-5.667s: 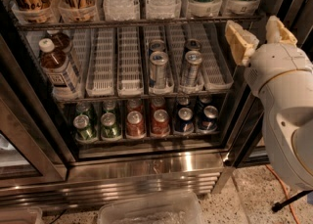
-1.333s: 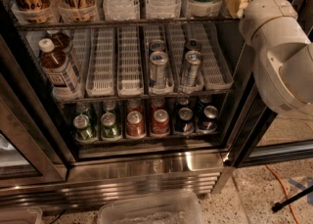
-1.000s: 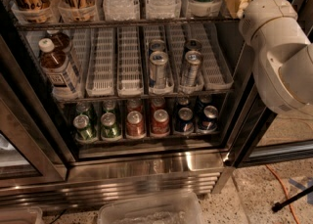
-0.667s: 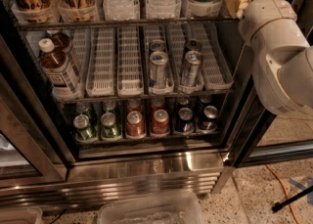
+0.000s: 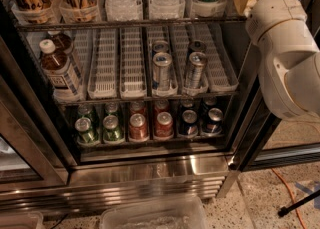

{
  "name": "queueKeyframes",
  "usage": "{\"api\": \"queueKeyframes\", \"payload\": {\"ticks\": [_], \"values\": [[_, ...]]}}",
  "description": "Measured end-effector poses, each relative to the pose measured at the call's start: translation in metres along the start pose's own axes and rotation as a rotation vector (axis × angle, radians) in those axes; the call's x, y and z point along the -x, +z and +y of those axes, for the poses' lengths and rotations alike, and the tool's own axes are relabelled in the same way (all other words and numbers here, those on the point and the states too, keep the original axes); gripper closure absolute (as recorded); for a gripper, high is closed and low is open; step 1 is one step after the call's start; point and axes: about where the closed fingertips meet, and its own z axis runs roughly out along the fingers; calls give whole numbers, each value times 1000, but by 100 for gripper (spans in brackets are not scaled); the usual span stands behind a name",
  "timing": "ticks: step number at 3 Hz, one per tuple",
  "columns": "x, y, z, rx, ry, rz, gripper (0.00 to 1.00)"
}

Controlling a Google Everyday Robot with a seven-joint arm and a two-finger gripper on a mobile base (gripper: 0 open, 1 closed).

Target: Pick 7up can from top shelf of fridge

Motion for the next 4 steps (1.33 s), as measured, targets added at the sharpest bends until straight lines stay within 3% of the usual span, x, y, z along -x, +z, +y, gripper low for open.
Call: {"api": "queueKeyframes", "payload": {"ticks": [4], "values": [[34, -14, -1, 18, -35, -99, 100]]}}
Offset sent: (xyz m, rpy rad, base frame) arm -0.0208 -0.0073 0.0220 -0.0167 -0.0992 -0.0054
